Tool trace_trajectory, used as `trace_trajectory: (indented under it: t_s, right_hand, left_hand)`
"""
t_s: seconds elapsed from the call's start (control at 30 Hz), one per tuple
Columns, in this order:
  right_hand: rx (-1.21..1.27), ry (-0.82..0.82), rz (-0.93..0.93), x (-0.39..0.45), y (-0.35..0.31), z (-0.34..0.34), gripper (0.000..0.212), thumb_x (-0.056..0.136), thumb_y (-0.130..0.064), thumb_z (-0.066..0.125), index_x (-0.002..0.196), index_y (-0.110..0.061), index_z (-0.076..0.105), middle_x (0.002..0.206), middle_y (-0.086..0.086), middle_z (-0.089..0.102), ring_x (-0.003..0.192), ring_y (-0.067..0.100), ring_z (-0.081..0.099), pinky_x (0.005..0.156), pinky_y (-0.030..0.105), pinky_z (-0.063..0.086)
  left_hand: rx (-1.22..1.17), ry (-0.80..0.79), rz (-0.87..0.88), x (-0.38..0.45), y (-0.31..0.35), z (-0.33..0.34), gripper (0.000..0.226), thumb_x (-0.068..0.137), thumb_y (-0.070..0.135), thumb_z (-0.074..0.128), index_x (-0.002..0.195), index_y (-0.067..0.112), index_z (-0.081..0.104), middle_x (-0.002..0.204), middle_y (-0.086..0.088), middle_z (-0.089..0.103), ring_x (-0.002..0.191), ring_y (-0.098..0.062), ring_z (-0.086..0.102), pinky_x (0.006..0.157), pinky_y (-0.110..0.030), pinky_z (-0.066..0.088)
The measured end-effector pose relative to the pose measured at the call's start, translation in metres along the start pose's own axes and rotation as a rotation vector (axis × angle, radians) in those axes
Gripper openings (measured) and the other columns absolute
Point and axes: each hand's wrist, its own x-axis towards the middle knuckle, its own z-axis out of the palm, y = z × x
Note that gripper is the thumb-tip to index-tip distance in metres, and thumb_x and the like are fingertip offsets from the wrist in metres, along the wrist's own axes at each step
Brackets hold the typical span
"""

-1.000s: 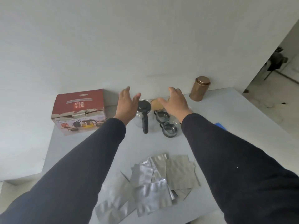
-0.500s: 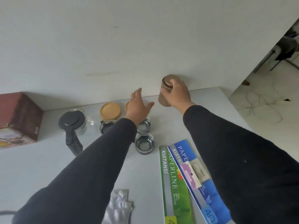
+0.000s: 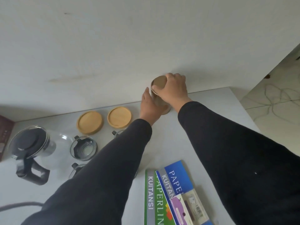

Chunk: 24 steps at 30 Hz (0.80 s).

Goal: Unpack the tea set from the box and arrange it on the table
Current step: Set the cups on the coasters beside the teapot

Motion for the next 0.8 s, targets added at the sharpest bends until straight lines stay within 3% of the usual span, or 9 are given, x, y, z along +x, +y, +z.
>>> trace_trajectory:
  t_s: [0.13, 0.3, 0.5, 0.67, 0.8]
  right_hand:
    - [-0.027, 0.064, -0.06, 0.004, 0.011, 0.011, 0.065, 0.078, -0.055, 0.063, 0.126, -0.013, 0.053, 0.117, 0.009, 0.057, 0.115, 0.027, 0.042, 0.092, 0.031, 0.039]
    - [-0.015, 0.076, -0.126, 0.009, 0.018, 0.012, 0.064, 0.078, -0.056, 0.063, 0.127, -0.015, 0.055, 0.114, 0.006, 0.06, 0.113, 0.025, 0.044, 0.088, 0.028, 0.039]
    - [0.051, 0.064, -0.154, 0.011, 0.021, 0.008, 0.057, 0.077, -0.051, 0.066, 0.122, -0.016, 0.058, 0.112, 0.003, 0.063, 0.109, 0.024, 0.044, 0.081, 0.025, 0.036]
    - [0.184, 0.067, -0.08, 0.011, 0.021, 0.001, 0.057, 0.075, -0.05, 0.07, 0.121, -0.017, 0.059, 0.111, 0.001, 0.063, 0.112, 0.021, 0.046, 0.084, 0.024, 0.039]
    - [0.258, 0.195, -0.072, -0.002, 0.023, -0.005, 0.057, 0.072, -0.048, 0.074, 0.116, -0.016, 0.06, 0.109, 0.001, 0.062, 0.107, 0.02, 0.047, 0.077, 0.018, 0.034]
  left_hand:
    - [-0.18, 0.1, 0.033, 0.015, 0.003, 0.017, 0.094, 0.068, 0.037, 0.08, 0.144, 0.018, 0.026, 0.136, -0.001, 0.05, 0.12, -0.018, 0.053, 0.096, -0.029, 0.046]
    - [-0.15, 0.143, 0.01, 0.022, 0.0, 0.023, 0.089, 0.061, 0.037, 0.084, 0.134, 0.016, 0.037, 0.124, 0.0, 0.056, 0.106, -0.016, 0.056, 0.081, -0.025, 0.047]
    - [-0.125, 0.129, 0.01, 0.024, -0.002, 0.023, 0.095, 0.056, 0.039, 0.087, 0.133, 0.017, 0.036, 0.123, -0.001, 0.056, 0.107, -0.018, 0.057, 0.089, -0.031, 0.052]
    - [-0.096, 0.123, 0.025, 0.024, -0.005, 0.024, 0.097, 0.057, 0.04, 0.087, 0.134, 0.017, 0.035, 0.125, -0.001, 0.055, 0.114, -0.018, 0.056, 0.097, -0.032, 0.05]
    - [-0.081, 0.102, 0.015, 0.02, -0.005, 0.02, 0.097, 0.059, 0.039, 0.086, 0.137, 0.015, 0.035, 0.129, -0.001, 0.053, 0.119, -0.018, 0.052, 0.099, -0.028, 0.045]
